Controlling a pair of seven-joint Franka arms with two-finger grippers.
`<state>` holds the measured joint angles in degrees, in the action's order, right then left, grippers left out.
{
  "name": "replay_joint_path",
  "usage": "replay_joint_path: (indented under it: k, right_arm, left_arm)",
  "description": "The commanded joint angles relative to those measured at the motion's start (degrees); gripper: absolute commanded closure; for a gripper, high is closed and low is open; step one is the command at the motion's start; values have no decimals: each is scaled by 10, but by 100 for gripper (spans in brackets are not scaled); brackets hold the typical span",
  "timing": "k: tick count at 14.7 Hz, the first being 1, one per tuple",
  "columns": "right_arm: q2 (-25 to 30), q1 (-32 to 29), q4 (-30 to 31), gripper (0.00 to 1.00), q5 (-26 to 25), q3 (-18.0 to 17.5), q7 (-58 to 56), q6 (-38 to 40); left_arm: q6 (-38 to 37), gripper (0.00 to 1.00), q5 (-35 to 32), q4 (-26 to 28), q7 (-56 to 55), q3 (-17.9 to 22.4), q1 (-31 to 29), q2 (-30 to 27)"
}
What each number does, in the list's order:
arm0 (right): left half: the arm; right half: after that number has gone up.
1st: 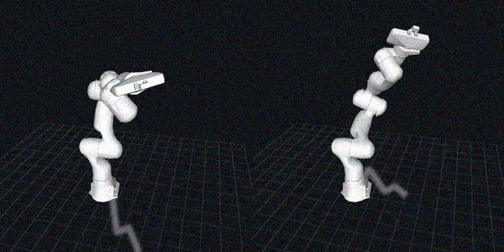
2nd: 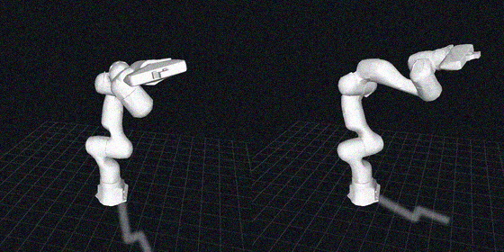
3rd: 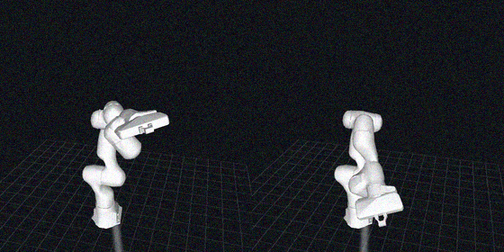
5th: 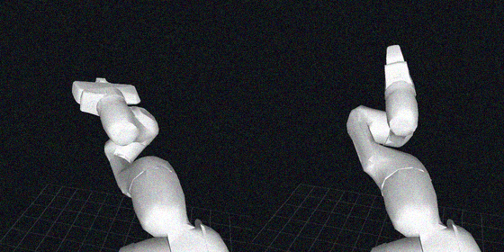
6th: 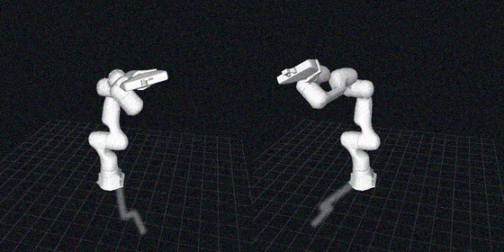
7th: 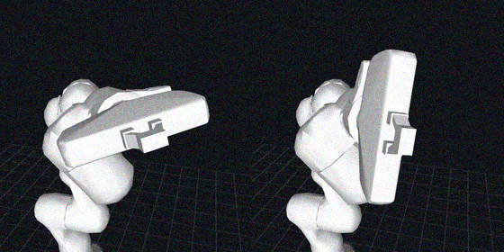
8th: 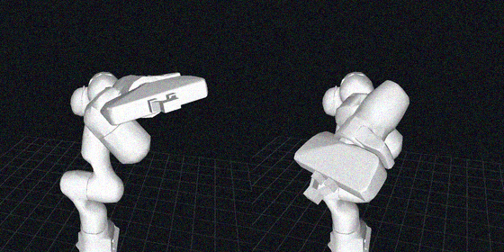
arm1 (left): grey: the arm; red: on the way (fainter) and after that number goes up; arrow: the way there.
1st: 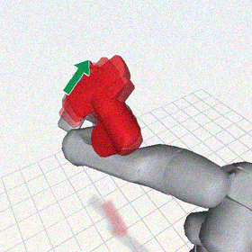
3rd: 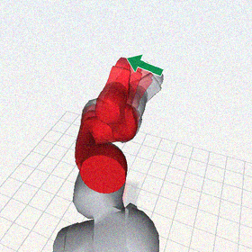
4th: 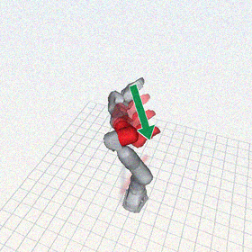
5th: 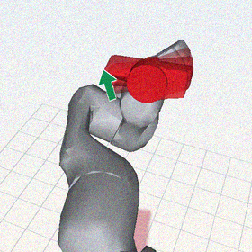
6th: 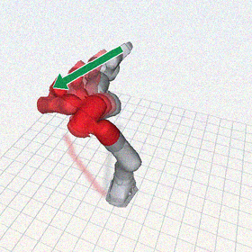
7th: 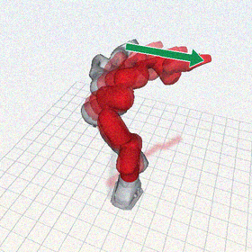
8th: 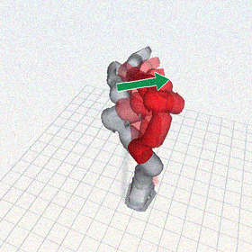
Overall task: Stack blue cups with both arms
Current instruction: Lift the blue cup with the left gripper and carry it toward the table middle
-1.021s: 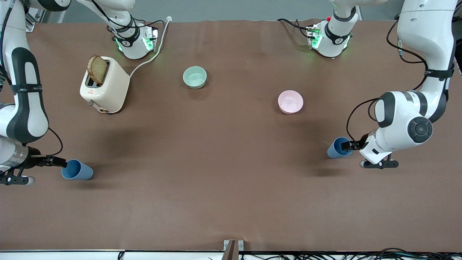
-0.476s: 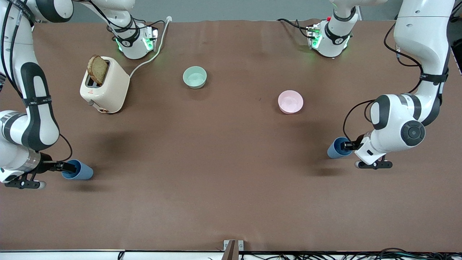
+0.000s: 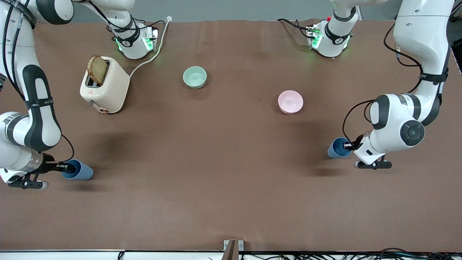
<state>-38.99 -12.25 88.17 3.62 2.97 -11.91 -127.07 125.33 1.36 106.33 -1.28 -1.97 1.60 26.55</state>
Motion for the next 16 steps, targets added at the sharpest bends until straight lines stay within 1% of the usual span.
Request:
replay_joint_path:
  k: [1, 3, 4, 5, 6, 8, 10, 12, 14, 16]
  right_arm:
    - [0, -8, -5, 81, 9, -7, -7, 0]
    - [1, -7, -5, 86, 9, -6, -7, 3]
    - [2, -6, -6, 93, 9, -6, -5, 5]
    - [4, -5, -6, 96, 9, -6, -4, 6]
    - [10, -4, -5, 97, 9, -6, -4, 10]
    - [35, -4, -7, 97, 9, -6, -6, 39]
    - [76, -3, -7, 97, 9, -6, -7, 72]
    - [130, 3, -7, 97, 9, -6, -4, 123]
    - [180, 13, -4, 96, 7, -7, -5, 168]
    - [226, 17, 0, 97, 6, -6, -4, 226]
  left_arm:
    - [-46, 100, -10, -43, 13, -2, 2, -18]
    - [-124, 100, -9, -117, 12, -14, 8, -14]
    - [-160, 100, -9, -160, 12, -29, 10, -7]
    - [-182, 100, -8, -199, 11, -45, 23, 8]
    - [-192, 100, -5, -226, 12, -53, 36, 19]
    - [-188, 100, -5, -260, 14, -68, 85, 50]
    - [-188, 100, -6, -303, 8, -67, 144, 93]
    - [-182, 100, -6, -330, 2, -64, 191, 117]
    - [-164, 100, -3, -340, 2, -67, 214, 125]
    - [-156, 100, -1, -340, 0, -67, 254, 132]
